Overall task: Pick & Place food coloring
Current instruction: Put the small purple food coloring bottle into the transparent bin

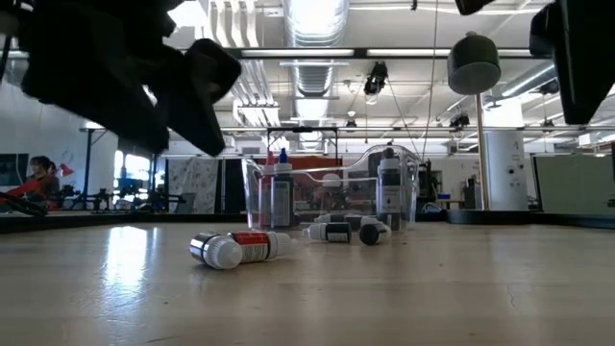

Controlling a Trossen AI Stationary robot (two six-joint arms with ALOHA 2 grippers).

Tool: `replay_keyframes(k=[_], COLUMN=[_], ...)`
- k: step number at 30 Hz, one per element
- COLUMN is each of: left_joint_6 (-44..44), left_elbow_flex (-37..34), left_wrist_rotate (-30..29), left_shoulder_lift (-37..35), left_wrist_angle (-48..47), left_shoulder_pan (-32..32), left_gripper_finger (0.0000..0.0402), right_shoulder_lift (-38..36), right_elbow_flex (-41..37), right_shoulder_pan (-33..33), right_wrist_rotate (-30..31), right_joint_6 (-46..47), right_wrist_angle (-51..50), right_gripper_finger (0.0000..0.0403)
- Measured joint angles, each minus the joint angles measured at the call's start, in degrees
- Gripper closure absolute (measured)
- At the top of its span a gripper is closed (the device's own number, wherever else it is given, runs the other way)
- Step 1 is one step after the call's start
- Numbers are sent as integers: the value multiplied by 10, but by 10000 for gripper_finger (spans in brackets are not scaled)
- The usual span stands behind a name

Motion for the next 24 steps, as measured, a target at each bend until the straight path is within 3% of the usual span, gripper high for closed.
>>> replay_keyframes(k=[12, 24], left_joint_6=[90, 113], left_elbow_flex=[81, 98], left_wrist_rotate=[40, 53], left_shoulder_lift=[120, 146], left_wrist_angle=[0, -43], left_shoulder_pan=[-3, 21], left_gripper_finger=[236, 236], right_shoulder_lift=[1, 1], right_elbow_flex=[-26, -26], right_shoulder_pan=[19, 20], right_wrist_rotate=[13, 38], right_joint_6=[11, 38], right_wrist_angle=[16, 27], right_gripper_finger=[175, 175])
